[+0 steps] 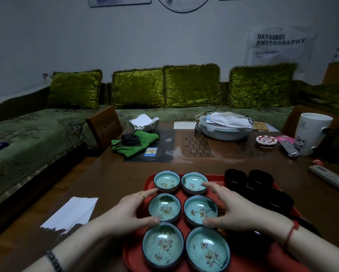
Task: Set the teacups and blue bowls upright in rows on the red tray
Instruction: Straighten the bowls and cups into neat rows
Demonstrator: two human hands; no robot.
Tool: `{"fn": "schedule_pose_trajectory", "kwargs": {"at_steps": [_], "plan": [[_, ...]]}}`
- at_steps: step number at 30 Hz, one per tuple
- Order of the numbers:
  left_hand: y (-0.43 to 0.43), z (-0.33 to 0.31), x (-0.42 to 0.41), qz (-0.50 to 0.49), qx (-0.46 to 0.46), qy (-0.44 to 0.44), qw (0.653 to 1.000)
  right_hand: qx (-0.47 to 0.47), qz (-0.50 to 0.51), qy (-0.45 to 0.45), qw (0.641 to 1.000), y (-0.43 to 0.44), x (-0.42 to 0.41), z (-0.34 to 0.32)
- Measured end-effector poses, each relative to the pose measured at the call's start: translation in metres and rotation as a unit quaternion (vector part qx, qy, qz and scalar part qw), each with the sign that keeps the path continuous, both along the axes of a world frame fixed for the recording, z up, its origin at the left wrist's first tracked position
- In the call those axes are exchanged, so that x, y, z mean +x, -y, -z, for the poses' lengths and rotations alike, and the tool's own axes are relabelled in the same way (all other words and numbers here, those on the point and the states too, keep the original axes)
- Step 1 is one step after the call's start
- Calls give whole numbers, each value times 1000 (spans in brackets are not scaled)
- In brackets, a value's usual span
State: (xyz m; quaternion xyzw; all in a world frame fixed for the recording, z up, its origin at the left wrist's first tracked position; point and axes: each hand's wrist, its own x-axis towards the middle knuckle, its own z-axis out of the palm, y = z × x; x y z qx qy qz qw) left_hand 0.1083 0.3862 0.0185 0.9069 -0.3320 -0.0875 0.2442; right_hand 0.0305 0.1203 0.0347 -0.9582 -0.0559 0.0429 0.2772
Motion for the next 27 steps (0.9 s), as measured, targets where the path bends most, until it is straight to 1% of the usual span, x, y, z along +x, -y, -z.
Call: {"fn": "schedule_pose_trajectory", "kwargs": {"at_steps": [3,13,19,27], "plan": [[1,1,-6,0,-6,-10,1000,-3,4,-3,1000,-6,-6,4],[9,6,-8,-30,-40,11,999,8,50,9,999,-28,2,10],[10,8,-5,-38,-41,25,998,-6,76,23,997,-33,11,16],[11,10,-1,-49,-52,19,997,23,100,44,994,-28,14,26]]}}
